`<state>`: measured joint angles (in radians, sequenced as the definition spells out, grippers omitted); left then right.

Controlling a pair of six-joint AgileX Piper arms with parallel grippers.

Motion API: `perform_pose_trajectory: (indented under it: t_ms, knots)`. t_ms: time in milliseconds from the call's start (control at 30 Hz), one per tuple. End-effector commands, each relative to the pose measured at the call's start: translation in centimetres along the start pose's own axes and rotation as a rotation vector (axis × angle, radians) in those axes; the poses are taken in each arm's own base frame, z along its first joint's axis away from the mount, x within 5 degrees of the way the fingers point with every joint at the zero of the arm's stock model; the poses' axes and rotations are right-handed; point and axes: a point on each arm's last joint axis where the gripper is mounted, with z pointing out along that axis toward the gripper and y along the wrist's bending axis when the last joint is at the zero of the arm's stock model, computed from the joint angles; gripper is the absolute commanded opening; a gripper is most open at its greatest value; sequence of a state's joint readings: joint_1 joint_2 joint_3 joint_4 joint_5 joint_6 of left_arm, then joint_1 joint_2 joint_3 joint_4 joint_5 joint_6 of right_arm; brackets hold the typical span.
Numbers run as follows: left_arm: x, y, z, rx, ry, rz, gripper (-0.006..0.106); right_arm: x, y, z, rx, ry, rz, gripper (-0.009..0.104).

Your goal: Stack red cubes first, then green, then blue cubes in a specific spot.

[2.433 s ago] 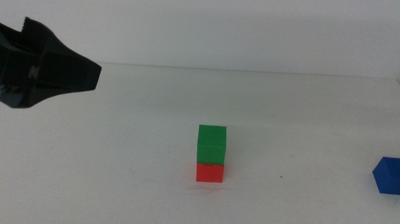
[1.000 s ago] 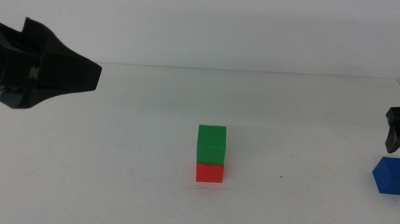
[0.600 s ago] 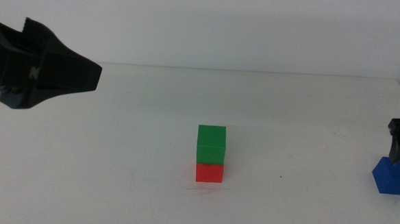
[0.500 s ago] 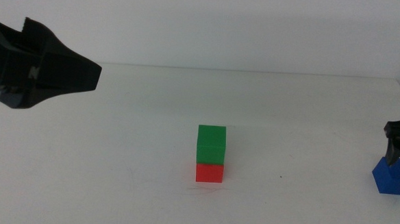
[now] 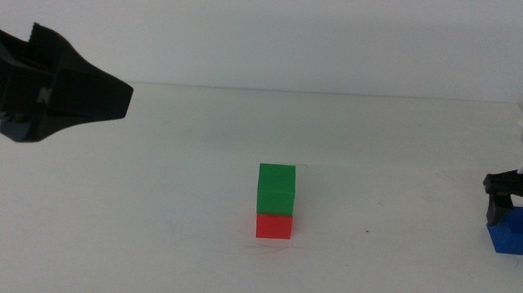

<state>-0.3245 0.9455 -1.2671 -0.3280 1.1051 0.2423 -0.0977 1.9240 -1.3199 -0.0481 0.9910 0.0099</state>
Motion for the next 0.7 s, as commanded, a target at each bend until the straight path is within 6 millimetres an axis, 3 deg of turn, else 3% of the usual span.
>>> perform_pose_trajectory:
  t_ms: [0, 67, 133, 300, 467, 667]
  knots:
    - [-1.0, -0.2, -0.8, 0.002, -0.095, -0.003, 0.091, -0.6, -0.5, -2.1, 0.016, -0.083, -0.010, 0.087]
    - [-1.0, -0.2, -0.8, 0.002, -0.095, -0.003, 0.091, -0.6, -0.4, -1.9, 0.017, -0.078, -0.010, 0.077]
    - [-1.0, -0.2, -0.8, 0.002, -0.095, -0.003, 0.091, -0.6, -0.4, -1.8, 0.017, -0.070, -0.010, 0.061]
    - [-1.0, -0.2, -0.8, 0.002, -0.095, -0.003, 0.091, -0.3, -0.4, -1.8, 0.006, -0.039, 0.017, -0.001]
    - [-1.0, -0.2, -0.8, 0.002, -0.095, -0.003, 0.091, 0.8, 0.4, -4.3, 0.013, -0.066, 0.013, -0.001]
    - [-1.0, -0.2, -0.8, 0.002, -0.095, -0.003, 0.091, 2.9, 2.4, -11.0, -0.004, -0.165, 0.124, -0.001]
